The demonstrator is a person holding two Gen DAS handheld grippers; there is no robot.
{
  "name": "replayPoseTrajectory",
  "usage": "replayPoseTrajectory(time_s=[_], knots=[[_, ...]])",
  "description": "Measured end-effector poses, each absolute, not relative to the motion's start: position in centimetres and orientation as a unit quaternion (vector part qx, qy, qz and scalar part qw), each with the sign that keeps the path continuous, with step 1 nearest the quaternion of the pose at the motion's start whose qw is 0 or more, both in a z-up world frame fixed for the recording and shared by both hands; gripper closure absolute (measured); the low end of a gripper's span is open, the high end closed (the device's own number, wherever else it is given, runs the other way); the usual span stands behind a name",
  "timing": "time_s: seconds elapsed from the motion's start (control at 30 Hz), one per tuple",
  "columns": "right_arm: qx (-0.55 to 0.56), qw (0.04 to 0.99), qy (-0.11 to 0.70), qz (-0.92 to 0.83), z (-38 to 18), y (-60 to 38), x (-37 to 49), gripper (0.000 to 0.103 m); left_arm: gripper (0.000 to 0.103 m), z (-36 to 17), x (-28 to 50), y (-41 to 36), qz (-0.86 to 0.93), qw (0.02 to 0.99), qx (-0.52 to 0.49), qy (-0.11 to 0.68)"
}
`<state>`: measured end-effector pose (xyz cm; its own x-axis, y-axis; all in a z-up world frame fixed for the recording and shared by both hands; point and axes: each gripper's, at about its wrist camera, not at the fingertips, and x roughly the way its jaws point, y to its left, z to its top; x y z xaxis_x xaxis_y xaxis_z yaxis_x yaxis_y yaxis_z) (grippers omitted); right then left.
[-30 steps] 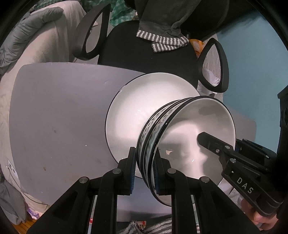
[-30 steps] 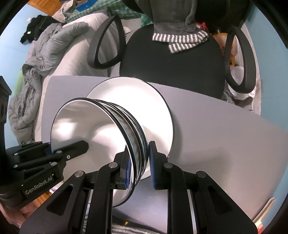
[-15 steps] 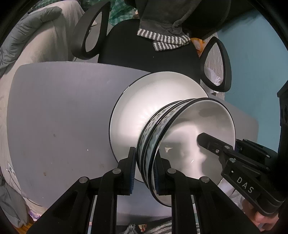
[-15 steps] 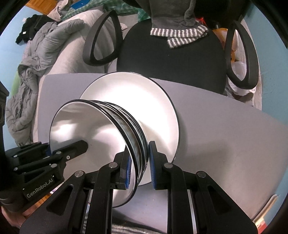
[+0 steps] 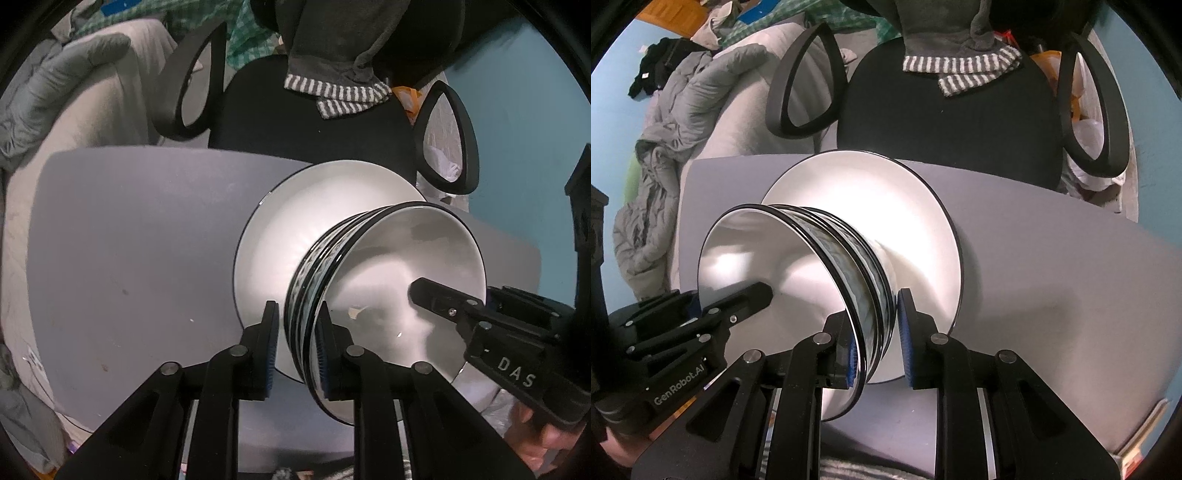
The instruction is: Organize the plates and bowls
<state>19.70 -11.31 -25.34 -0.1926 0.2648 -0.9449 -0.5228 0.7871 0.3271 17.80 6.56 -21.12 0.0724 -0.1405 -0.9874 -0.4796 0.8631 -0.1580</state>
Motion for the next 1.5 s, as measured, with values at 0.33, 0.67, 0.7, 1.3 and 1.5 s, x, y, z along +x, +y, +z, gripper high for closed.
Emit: replayPoseTrajectory(time_s=[0.33, 0.67, 0.7, 1.3, 1.5], knots=[[-0.118, 0.664, 0.682, 0.284, -23.8, -12.0, 19.6, 0.060, 0.059, -19.6, 16.6, 7.5, 0.152, 0.709, -0.232, 0.648], [-0.120, 0.690, 0.656, 0.281, -20.7, -12.5, 18.6, 0.041, 0.037, -15.4, 15.1, 6.9, 0.144, 0.749, -0.230, 0.604], [-0.119, 0.692, 0.655, 0.280, -20.4, -12.6, 18.5, 0.041, 0.036, -14.9, 14.9, 6.8, 0.145, 0.754, -0.228, 0.599], [-0.115, 0.755, 0.586, 0.270, -11.7, -16.1, 15.9, 0.030, 0.022, -8.3, 10.9, 3.8, 0.135, 0.795, -0.204, 0.555], [-0.127, 0.771, 0.555, 0.285, -8.6, -16.5, 15.0, 0.029, 0.019, -5.1, 9.9, 3.3, 0.138, 0.810, -0.217, 0.528]])
